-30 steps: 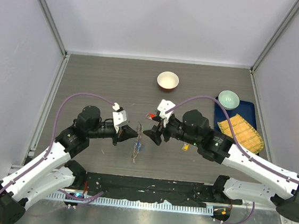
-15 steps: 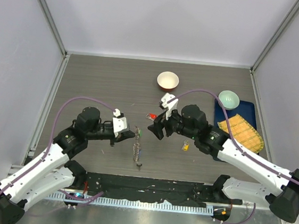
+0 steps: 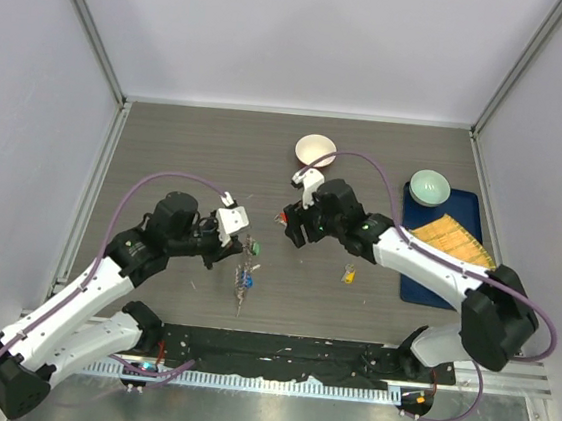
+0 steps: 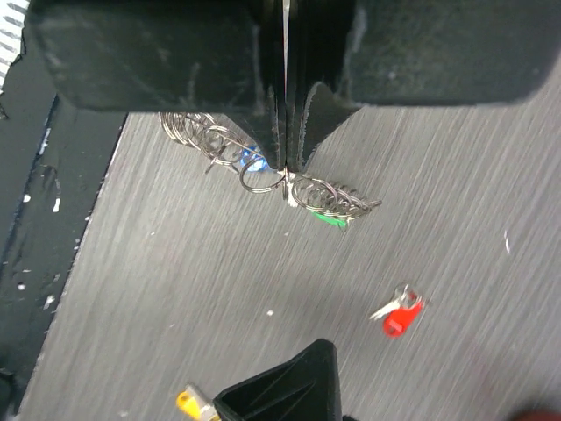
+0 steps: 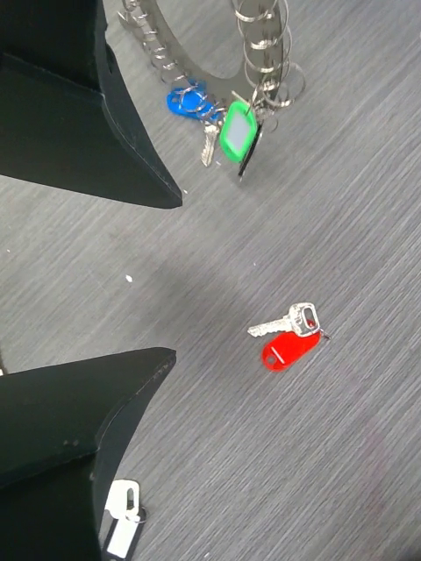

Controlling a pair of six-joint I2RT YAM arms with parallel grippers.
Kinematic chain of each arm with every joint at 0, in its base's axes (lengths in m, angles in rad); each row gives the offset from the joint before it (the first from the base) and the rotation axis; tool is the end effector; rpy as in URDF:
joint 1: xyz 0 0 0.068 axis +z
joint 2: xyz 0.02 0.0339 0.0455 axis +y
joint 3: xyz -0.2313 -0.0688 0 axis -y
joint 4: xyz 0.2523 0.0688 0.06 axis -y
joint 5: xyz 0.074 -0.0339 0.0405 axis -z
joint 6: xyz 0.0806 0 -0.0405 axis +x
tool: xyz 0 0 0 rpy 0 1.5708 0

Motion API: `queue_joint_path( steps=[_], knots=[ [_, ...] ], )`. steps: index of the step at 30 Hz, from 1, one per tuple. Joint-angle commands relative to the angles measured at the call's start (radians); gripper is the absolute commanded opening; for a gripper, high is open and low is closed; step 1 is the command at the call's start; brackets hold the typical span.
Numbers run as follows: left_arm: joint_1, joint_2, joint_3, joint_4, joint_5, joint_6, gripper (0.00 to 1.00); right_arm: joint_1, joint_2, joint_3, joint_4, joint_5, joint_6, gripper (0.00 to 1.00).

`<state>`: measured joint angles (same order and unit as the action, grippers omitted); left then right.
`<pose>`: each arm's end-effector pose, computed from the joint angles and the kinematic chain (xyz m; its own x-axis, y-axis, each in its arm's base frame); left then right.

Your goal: Put the keys on the keyring

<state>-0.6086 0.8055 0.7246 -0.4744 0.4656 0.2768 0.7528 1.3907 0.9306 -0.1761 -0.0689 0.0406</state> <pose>0.1764 -0.1670 0.2427 -0.1909 0.4307 -0.8821 0.9107 0.4130 0.0045 0.2556 0.2471 0.1910 -0.4626 -0.3779 -0.8020 -0.7043 0.7061 0.0735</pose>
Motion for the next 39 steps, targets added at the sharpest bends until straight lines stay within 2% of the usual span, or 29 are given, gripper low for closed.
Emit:
queue_joint_path(
  steps=[1, 6, 14, 24, 31, 39],
  knots=[
    [-0.002, 0.026, 0.059, -0.050, -0.151, -0.031, 0.00, -0.009, 0.077, 0.095, 0.035, 0.026, -0.038, 0.70],
    [0.000, 0.009, 0.049, -0.058, -0.252, -0.033, 0.00, -0.013, 0.215, 0.169, 0.098, 0.030, -0.038, 0.58],
    [0.001, -0.019, 0.024, -0.024, -0.301, -0.034, 0.00, -0.012, 0.358, 0.180, 0.243, 0.173, 0.142, 0.41],
    [0.000, -0.008, 0.022, -0.023, -0.332, -0.041, 0.00, 0.006, 0.450, 0.206, 0.313, 0.284, 0.255, 0.39],
    [0.000, -0.005, 0.021, -0.020, -0.328, -0.042, 0.00, 0.022, 0.501, 0.237, 0.319, 0.264, 0.262, 0.38],
    [0.000, -0.005, 0.021, -0.018, -0.320, -0.042, 0.00, 0.029, 0.544, 0.263, 0.319, 0.288, 0.259, 0.33]
  ],
)
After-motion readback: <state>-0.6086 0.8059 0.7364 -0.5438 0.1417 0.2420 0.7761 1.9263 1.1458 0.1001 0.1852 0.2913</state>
